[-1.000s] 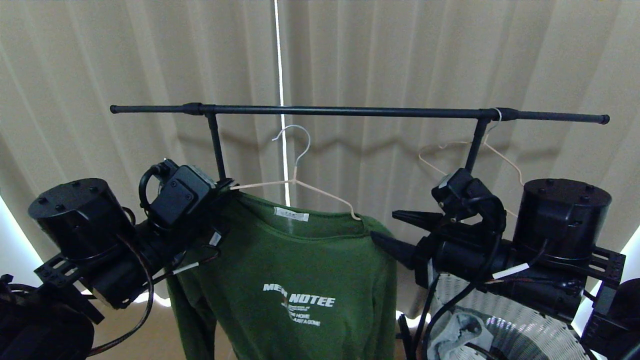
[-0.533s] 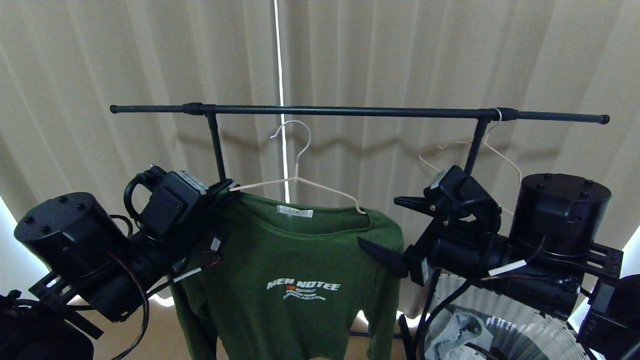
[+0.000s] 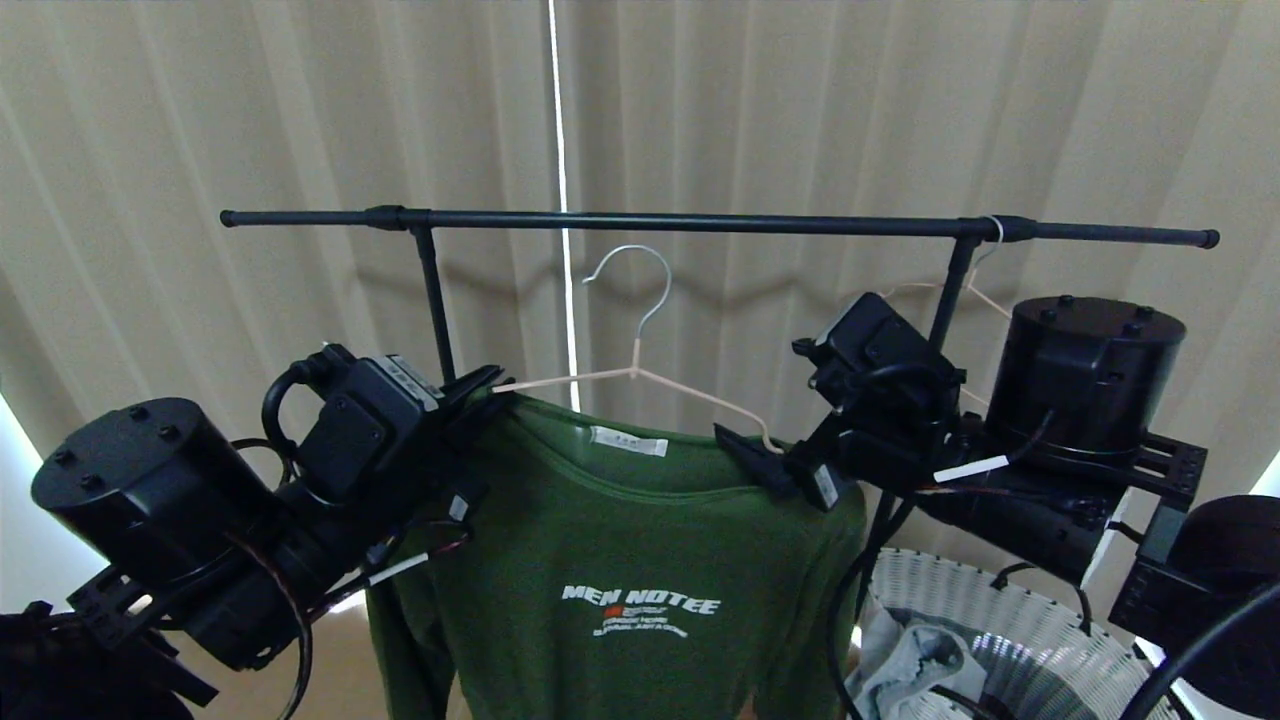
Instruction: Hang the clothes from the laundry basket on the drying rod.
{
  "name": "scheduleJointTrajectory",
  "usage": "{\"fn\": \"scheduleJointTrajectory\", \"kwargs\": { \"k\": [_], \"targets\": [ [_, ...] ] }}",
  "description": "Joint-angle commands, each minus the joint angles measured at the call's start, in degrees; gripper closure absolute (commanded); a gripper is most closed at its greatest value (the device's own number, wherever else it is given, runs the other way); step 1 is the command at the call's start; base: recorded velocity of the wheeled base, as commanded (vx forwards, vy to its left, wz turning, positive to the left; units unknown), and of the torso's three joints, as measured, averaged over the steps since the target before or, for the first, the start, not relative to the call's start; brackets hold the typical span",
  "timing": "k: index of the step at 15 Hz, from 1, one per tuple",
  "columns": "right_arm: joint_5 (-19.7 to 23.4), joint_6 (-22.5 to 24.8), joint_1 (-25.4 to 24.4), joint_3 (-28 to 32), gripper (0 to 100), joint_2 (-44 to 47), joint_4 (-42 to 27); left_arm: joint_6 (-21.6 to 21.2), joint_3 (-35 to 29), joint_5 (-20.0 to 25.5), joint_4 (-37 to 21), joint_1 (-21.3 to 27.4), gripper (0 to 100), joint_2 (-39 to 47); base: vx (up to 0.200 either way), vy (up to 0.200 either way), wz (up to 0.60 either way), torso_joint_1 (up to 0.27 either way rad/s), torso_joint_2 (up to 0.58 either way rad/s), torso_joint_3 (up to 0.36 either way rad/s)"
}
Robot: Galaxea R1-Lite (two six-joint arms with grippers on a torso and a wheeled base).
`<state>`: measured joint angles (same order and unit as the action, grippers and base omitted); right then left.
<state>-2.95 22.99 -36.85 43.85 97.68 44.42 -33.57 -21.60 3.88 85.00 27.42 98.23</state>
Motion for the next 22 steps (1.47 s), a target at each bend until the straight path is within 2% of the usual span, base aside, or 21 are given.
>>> {"fn": "scheduleJointTrajectory", "kwargs": {
  "k": [1, 7, 8, 18, 19, 22],
  "targets": [
    [-0.3, 0.0, -0.1, 0.7, 0, 2.0, -0.3, 0.4, -0.3, -0.1, 0.1, 1.3, 100, -0.2, 0.0, 0.0, 0.0, 0.0, 0.0, 0.0],
    [-0.9, 0.0, -0.9, 1.2, 0, 2.5, 0.2, 1.1, -0.2, -0.2, 1.7, 2.1, 100, -0.6, 0.0, 0.0, 0.0, 0.0, 0.0, 0.0],
    [-0.9, -0.1, -0.9, 1.2, 100, 2.5, 0.3, 1.0, -0.1, -0.3, 1.7, 2.1, 100, -0.8, 0.0, 0.0, 0.0, 0.0, 0.0, 0.0],
    [-1.0, -0.3, -0.9, 1.1, 100, 1.0, 0.7, 1.0, 1.5, -0.9, 1.7, 2.1, 100, -1.0, 0.0, 0.0, 0.0, 0.0, 0.0, 0.0],
    [-1.2, -0.4, -0.9, 0.9, 100, 0.3, 0.7, 1.1, 1.5, -1.1, 1.7, 2.1, 0, -1.0, 0.0, 0.0, 0.0, 0.0, 0.0, 0.0],
    [-2.1, -0.5, -0.5, -0.3, 100, -1.7, 0.6, 4.6, 1.6, -0.6, 2.6, 2.3, 0, -1.9, 0.0, 0.0, 0.0, 0.0, 0.0, 0.0]
  ]
}}
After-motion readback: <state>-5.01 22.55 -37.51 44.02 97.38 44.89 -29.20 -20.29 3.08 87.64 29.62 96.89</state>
